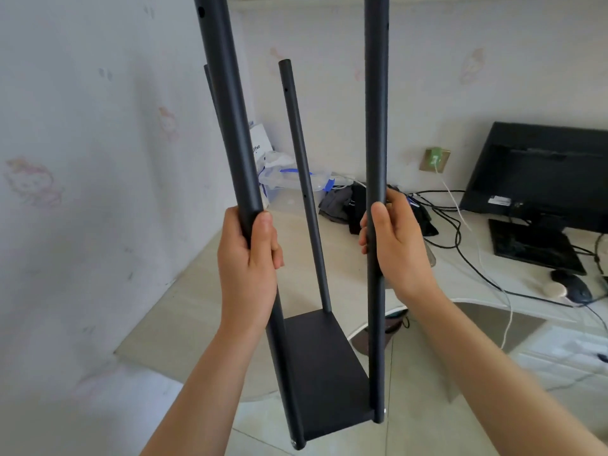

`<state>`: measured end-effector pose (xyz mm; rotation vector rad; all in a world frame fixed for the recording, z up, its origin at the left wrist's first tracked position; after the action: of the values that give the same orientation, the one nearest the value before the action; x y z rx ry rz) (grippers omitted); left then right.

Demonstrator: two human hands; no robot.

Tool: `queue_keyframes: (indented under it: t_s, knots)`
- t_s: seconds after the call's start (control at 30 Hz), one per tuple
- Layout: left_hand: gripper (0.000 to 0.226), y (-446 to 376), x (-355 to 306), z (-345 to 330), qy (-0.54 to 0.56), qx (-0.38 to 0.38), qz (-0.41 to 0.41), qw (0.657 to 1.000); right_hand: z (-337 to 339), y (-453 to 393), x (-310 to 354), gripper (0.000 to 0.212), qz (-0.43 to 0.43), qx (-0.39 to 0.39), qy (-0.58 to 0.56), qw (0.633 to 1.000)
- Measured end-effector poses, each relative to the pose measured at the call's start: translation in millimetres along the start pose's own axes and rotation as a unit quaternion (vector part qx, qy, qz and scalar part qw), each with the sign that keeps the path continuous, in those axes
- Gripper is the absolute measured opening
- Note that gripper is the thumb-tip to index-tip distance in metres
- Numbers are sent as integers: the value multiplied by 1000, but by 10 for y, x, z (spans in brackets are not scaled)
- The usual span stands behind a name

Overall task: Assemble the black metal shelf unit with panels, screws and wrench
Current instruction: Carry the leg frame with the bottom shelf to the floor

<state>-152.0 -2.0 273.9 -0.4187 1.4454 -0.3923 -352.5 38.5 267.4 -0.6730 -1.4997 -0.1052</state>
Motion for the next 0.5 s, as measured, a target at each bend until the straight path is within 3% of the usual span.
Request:
queue_keyframes:
  t_s: [0.23,0.5]
  knots:
    - [27,453,-332,168,58,70,-7,996,221,830,381,15,15,-71,7,997]
    - [30,1072,-698,-80,106,147,-5,983,823,1744,702,12,10,-169,31,985]
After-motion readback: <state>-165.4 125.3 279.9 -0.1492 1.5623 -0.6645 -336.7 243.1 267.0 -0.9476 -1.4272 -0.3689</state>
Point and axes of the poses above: each hand's wrist, its own y-axis away from the middle knuckle, its own z-axis out of the back of the hand, x = y × z, the point moved 4 cm from there along -y, towards the middle knuckle, and after that the axes turned 8 degrees about -y, right-handed, at the moved point
